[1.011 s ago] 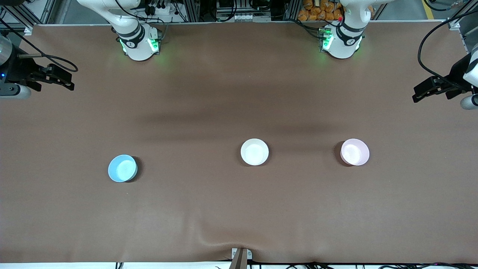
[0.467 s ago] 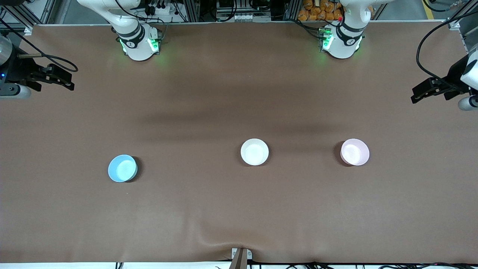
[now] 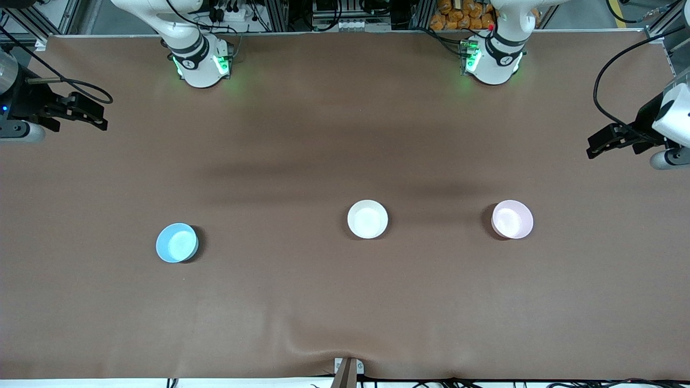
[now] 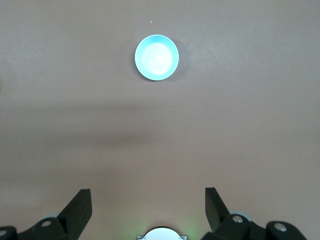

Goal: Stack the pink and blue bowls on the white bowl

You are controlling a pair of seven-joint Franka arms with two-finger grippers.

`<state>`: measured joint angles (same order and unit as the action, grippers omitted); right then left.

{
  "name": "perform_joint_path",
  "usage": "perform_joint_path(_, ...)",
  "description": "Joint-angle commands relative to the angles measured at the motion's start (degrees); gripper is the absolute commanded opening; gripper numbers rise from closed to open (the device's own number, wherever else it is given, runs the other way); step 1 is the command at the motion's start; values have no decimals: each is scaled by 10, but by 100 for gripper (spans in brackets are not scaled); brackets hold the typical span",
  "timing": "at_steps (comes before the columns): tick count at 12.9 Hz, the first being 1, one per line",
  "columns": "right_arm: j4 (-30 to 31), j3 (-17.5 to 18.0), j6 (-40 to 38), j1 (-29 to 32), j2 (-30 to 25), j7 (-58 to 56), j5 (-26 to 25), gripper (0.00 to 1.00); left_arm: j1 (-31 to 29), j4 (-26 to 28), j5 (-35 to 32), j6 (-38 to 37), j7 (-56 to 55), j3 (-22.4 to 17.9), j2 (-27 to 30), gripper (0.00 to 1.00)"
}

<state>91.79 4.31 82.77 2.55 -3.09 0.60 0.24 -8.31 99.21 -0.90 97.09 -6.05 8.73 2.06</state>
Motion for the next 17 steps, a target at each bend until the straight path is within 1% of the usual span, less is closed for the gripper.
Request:
perform_joint_path(1, 7, 0, 4, -2, -8, 4, -1, 100, -6, 36, -6, 33, -5, 3, 15, 100)
perform_joint_path(9, 8, 0, 2, -3, -7, 5, -1, 100, -3, 123, -6, 138, -5, 4, 8, 100)
perform_joint_path(11, 7, 0, 4, -4, -5, 6, -1, 100, 0, 139, -6, 142, -5, 6, 7, 100)
perform_joint_path(13, 8, 1, 4, -4, -2, 7, -1, 100, -2, 154, -5, 143, -6, 25, 12, 100)
perform_joint_path(15, 7, 1, 4, -4, -2, 7, -1, 100, -1, 155, -5, 135, -6, 27, 16, 100)
perform_joint_path(17, 8, 1, 4, -4, -2, 8, -1, 100, -1, 166, -4, 142, -6, 43, 11, 100)
